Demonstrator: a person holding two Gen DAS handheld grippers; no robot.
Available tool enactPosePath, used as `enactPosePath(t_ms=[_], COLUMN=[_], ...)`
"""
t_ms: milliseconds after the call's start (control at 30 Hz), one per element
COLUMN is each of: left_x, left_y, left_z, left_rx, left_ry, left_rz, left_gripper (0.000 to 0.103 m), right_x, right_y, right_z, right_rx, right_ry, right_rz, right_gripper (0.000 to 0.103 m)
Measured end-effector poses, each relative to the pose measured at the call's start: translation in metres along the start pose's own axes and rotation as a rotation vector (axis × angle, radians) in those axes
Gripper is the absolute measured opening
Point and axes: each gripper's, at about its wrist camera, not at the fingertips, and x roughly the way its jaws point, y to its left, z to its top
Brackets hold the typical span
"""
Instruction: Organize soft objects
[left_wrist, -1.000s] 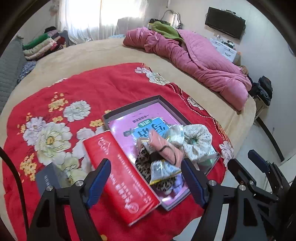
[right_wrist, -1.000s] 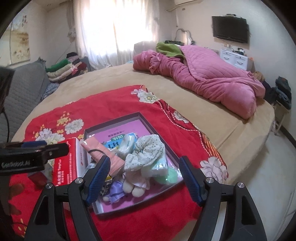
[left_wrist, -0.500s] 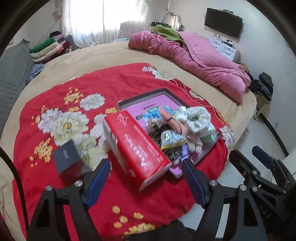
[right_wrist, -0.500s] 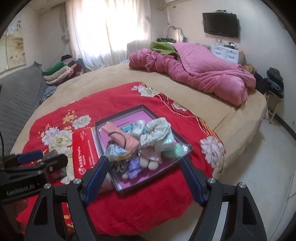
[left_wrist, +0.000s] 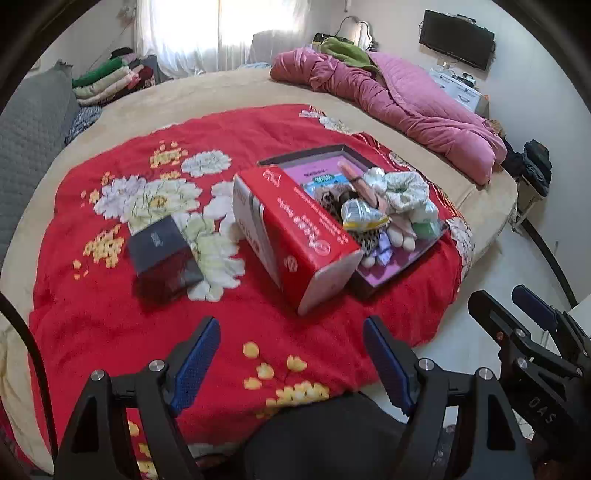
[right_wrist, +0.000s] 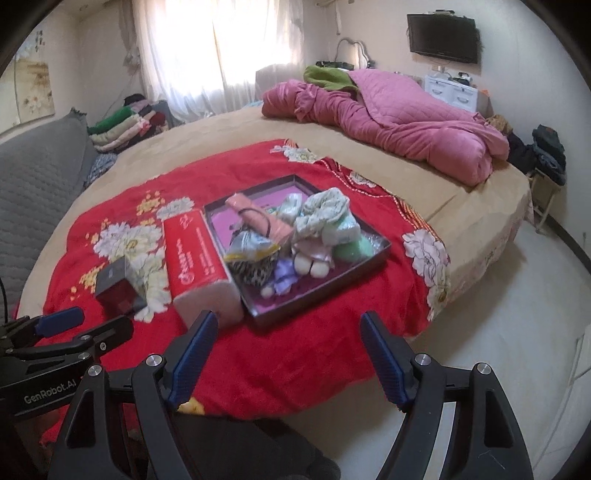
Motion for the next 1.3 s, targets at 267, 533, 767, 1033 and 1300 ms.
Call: enactPosePath(t_ms=[267, 533, 767, 1033, 1300], left_x=[-0.01, -0.009, -0.008, -0.005, -0.004], left_y=[-0.001, -0.01, -0.011, -0.007, -0.007], left_z=[-0.016, -0.025, -0.029, -0.031, -0.032], left_rx=[-0.009, 0.019, 0.02, 0.01, 0.005], left_ry=[-0.007, 0.004, 0.008, 0.01, 0.018], left_rz=[0.006, 0.004, -0.006, -0.012, -0.005], left_gripper=[0.079, 0.079, 0.079, 0.079, 0.079], right_x=[-0.006, -0.011, -0.011, -0.009, -0.008], right_y=[0.001, -0.001, 0.003, 0.005, 0.007], right_z=[-0.01, -0.016, -0.022, -0.025, -0.028], right_rx=[0.009, 0.027, 0.018, 0.017, 0.013], right_ry=[0.017, 0.025, 0.045, 0.061, 0.064], right_rz=[-0.005, -0.013, -0.015, -0.015, -0.011], right_gripper=[0.08, 0.08, 0.08, 0.08, 0.08])
